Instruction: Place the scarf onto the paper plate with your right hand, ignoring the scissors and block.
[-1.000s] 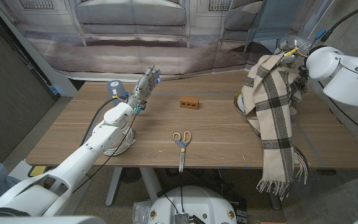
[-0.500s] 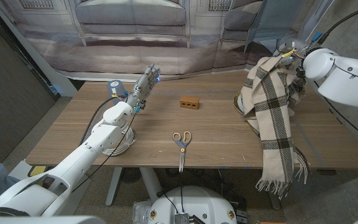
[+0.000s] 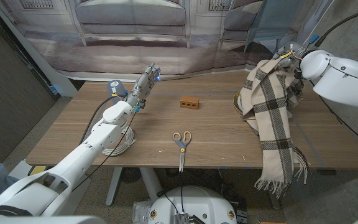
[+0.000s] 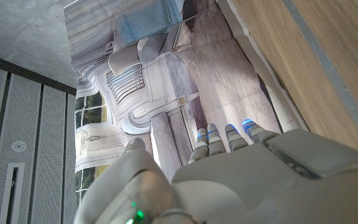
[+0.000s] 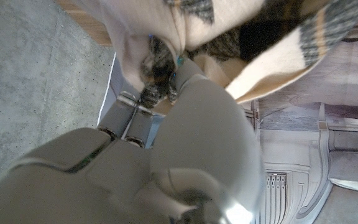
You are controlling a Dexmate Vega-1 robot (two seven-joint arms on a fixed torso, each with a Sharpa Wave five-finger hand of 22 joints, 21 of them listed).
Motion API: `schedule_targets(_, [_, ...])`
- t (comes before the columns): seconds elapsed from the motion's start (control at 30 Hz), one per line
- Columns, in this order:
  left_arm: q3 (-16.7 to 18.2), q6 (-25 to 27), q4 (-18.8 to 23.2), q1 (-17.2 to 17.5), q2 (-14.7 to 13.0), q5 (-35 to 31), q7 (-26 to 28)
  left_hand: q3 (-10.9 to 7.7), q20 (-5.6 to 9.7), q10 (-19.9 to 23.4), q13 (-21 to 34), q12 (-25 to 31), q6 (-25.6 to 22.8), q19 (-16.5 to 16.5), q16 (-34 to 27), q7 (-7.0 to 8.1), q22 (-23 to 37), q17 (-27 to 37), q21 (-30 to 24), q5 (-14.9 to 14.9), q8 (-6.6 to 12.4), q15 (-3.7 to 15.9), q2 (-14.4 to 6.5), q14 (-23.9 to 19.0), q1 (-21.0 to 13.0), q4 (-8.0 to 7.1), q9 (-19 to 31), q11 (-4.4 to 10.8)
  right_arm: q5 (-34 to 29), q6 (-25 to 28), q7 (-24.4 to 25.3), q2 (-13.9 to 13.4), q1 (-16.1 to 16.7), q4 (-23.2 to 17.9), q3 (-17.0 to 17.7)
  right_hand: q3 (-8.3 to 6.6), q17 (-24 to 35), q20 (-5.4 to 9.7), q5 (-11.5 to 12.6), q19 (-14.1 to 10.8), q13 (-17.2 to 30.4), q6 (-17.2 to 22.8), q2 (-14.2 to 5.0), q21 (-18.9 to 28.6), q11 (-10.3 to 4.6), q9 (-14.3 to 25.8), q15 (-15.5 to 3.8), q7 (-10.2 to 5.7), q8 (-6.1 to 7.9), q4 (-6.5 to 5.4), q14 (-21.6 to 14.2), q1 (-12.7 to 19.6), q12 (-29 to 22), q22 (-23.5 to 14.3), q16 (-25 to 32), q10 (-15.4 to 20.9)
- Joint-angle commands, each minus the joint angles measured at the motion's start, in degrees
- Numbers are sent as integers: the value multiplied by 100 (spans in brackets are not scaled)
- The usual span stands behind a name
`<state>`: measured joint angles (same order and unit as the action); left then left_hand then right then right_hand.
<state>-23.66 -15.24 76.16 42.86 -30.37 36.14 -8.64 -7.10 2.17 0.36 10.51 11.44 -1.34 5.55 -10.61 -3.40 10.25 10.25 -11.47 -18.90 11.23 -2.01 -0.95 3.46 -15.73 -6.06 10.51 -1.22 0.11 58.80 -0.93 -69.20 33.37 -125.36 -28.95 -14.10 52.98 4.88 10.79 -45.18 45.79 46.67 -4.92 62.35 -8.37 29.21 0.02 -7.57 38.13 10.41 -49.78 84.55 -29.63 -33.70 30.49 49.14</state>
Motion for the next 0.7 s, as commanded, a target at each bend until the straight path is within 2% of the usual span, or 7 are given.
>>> schedule_targets(0.03, [-10, -24, -29, -32, 20, -37, 35, 22, 200, -17, 31, 10, 28, -60, -18, -43, 10, 25, -69, -2, -11, 16, -40, -12, -52, -7, 16, -2, -113, -24, -177, 197, -282, 323, -295, -243, 26, 840, 40, 4, 12, 33, -251, 33, -12, 12, -1270, -35, -4, -199, -753, 208, -7, -12, 18, 75])
schedule_targets(0.23, [-18, -26, -74, -60, 41, -25, 3, 31, 282, -42, 29, 0, 53, -111, -19, -36, 6, 22, -79, -3, -18, 65, -41, -21, -70, 2, 15, 21, -166, -90, -246, 300, -378, 490, -408, -246, 33, 841, 41, 7, 25, 29, -251, 41, -2, 14, -1271, -35, -8, -200, -763, 201, 2, -2, 11, 92])
schedule_targets(0.7, [0, -33, -45, -17, 25, -15, 26, 47, 303, -45, 27, 0, 64, -136, -14, -45, 2, 18, -73, -4, -17, 67, -42, -18, -95, 16, 14, 31, -248, -185, -351, 474, -494, 791, -557, -249, 42, 841, 42, 7, 41, 33, -250, 60, -13, 16, -1270, -49, -14, -202, -780, 186, 35, 19, -5, 105])
